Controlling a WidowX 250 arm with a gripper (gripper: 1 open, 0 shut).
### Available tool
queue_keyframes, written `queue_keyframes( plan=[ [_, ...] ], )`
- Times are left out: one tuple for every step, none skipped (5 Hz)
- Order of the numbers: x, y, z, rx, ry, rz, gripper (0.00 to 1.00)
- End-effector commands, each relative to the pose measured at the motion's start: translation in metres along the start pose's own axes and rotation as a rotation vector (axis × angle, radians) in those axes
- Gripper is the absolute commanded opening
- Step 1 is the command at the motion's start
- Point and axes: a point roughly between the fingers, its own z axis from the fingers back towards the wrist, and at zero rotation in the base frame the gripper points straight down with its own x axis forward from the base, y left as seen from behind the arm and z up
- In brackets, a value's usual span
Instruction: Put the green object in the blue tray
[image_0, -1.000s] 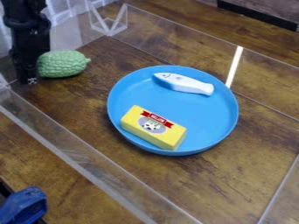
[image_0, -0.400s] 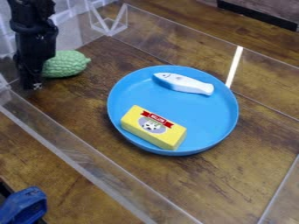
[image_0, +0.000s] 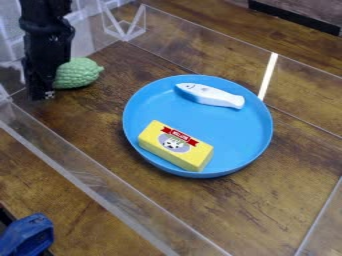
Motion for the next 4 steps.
queue_keyframes(
  plan=[
    [0.010,0.010,0.042,0.080,-0.059,0.012,0.00],
    [0.014,0.010,0.059,0.095,-0.046,0.019,0.00],
    [0.020,0.012,0.081,0.112,-0.036,0.027,0.00],
    [0.028,0.017,0.079,0.129,-0.061,-0.024,1.00]
  ],
)
